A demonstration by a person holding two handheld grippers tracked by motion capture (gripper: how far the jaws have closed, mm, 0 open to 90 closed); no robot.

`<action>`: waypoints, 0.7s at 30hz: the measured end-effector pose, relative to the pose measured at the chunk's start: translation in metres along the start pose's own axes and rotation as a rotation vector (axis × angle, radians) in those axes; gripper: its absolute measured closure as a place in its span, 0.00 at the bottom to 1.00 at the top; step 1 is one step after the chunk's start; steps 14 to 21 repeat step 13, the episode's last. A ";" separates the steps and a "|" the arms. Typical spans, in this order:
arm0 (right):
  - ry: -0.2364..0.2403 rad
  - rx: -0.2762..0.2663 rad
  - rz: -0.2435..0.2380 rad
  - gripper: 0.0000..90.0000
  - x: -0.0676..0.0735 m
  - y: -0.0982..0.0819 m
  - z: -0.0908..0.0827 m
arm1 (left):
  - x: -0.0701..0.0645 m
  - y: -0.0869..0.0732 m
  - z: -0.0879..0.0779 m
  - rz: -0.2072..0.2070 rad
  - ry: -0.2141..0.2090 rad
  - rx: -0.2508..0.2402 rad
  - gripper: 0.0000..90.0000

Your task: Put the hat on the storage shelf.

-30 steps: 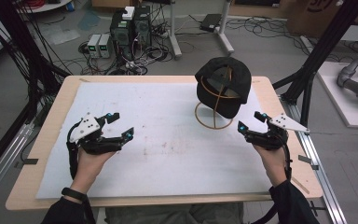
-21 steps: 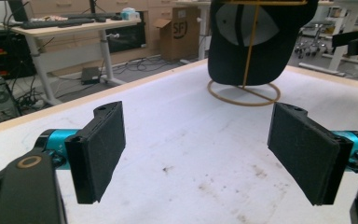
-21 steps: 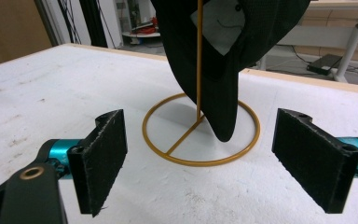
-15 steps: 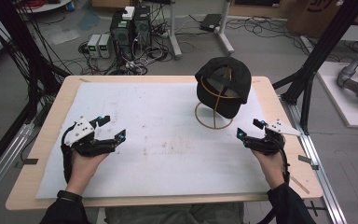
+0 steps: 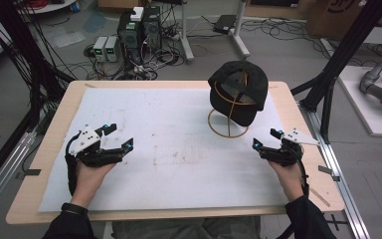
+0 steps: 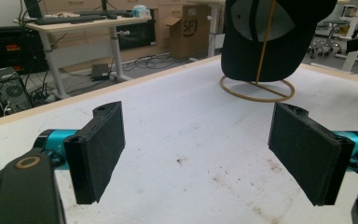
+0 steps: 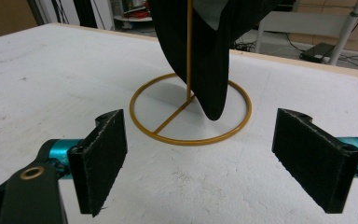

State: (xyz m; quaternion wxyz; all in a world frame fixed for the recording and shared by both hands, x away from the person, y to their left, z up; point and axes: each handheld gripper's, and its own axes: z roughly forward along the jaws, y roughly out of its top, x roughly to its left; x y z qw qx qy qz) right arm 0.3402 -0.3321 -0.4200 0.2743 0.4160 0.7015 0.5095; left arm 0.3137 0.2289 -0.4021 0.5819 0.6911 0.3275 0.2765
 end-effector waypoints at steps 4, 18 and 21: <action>-0.001 0.001 -0.004 0.19 0.000 0.000 0.000 | 0.001 0.000 0.000 -0.008 -0.001 -0.004 0.21; -0.005 0.004 -0.004 0.19 -0.001 -0.001 0.001 | 0.005 -0.002 0.000 -0.020 0.009 -0.001 0.21; -0.005 0.004 -0.004 0.19 -0.001 -0.001 0.001 | 0.005 -0.002 0.000 -0.020 0.009 -0.001 0.21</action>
